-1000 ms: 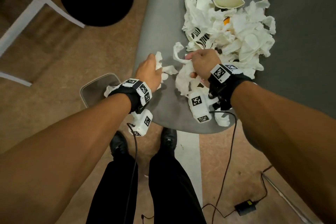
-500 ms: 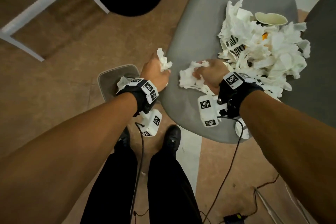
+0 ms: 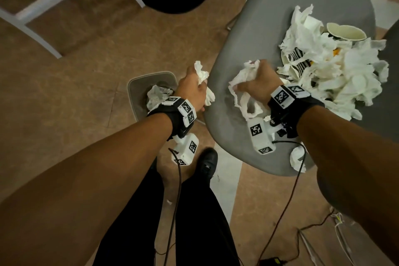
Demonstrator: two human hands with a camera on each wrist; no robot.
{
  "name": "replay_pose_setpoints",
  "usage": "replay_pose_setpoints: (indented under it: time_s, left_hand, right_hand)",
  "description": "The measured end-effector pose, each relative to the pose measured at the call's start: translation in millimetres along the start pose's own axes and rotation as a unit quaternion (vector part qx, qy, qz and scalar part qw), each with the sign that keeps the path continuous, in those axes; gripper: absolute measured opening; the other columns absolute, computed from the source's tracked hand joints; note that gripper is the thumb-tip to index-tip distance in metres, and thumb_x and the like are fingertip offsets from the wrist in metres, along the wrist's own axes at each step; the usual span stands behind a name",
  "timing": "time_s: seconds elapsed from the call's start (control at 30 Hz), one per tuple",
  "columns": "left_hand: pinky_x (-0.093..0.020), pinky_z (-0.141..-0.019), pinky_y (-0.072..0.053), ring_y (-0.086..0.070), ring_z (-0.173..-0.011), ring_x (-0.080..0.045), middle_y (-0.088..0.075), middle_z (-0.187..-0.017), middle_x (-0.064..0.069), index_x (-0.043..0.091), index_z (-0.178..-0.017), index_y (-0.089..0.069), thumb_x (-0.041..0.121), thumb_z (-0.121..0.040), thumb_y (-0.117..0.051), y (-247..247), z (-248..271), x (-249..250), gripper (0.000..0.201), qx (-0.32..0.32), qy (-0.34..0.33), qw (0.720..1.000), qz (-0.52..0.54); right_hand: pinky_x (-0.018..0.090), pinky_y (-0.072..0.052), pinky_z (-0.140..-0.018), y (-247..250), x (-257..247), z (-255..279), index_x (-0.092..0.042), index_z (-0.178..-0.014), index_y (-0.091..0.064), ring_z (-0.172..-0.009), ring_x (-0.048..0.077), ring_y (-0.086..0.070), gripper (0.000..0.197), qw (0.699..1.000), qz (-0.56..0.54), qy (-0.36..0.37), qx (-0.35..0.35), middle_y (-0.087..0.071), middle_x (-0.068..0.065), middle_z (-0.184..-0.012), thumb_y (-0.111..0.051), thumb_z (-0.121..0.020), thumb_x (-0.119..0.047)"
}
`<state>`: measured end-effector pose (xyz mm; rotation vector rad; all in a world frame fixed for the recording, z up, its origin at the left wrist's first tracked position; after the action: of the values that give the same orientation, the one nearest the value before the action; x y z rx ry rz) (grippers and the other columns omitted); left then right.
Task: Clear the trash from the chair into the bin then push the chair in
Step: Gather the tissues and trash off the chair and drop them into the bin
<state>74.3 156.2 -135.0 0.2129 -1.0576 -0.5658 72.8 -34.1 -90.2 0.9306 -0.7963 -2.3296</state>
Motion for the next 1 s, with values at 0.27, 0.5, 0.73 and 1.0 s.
replay_pose_setpoints:
  time_s: [0.27, 0.5, 0.73, 1.0]
  left_hand:
    - [-0.028, -0.048, -0.056, -0.068, -0.071, -0.019, -0.068, -0.105, -0.005, 0.016, -0.136, -0.039, 0.016, -0.099, -0.046, 3, 0, -4, 0.038, -0.012, 0.001, 1.000, -0.018]
    - [-0.043, -0.073, -0.060, -0.070, -0.087, -0.029, -0.069, -0.106, -0.010, 0.016, -0.134, -0.042, 0.020, -0.096, -0.048, -7, 2, 1, 0.038, -0.001, 0.000, 1.000, -0.021]
    - [-0.026, -0.058, -0.035, -0.060, -0.063, -0.027, -0.056, -0.059, 0.000, 0.012, -0.071, -0.058, 0.042, -0.097, -0.052, 13, 6, 3, 0.040, 0.062, -0.020, 0.997, -0.045]
    - [-0.029, -0.056, -0.034, -0.059, -0.070, -0.034, -0.054, -0.069, -0.004, 0.005, -0.089, -0.056, 0.036, -0.103, -0.041, 72, -18, -79, 0.037, 0.087, 0.080, 0.993, -0.025]
  right_hand:
    - [0.037, -0.053, -0.083, -4, -6, 4, -0.017, -0.119, -0.053, -0.090, 0.033, -0.065, 0.025, 0.987, 0.095, 0.125, 0.023, -0.067, 0.011, -0.100, -0.046, -0.095, -0.012]
    - [0.031, -0.048, -0.070, -5, 0, 9, -0.013, -0.099, -0.063, -0.074, 0.025, -0.059, 0.024, 0.986, -0.003, 0.147, 0.078, -0.064, 0.005, -0.080, -0.040, -0.093, -0.018]
    - [0.025, -0.029, -0.045, -20, -38, 10, -0.017, -0.051, -0.037, -0.034, 0.007, -0.033, 0.053, 0.970, -0.188, 0.088, 0.129, -0.035, -0.009, -0.039, -0.051, -0.098, -0.036]
    - [0.023, -0.045, -0.078, -126, -110, 5, -0.016, -0.105, -0.066, -0.077, 0.005, -0.053, 0.039, 0.961, -0.274, 0.034, 0.016, -0.056, -0.006, -0.086, -0.046, -0.098, -0.049]
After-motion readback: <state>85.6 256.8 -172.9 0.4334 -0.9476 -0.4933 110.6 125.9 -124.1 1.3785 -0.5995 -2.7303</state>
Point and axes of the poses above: each hand's wrist, its own z-axis away from the middle knuckle, its own y-axis out of the back of the hand, x = y × z, the point moved 1 cm from there along -z, towards the middle knuckle
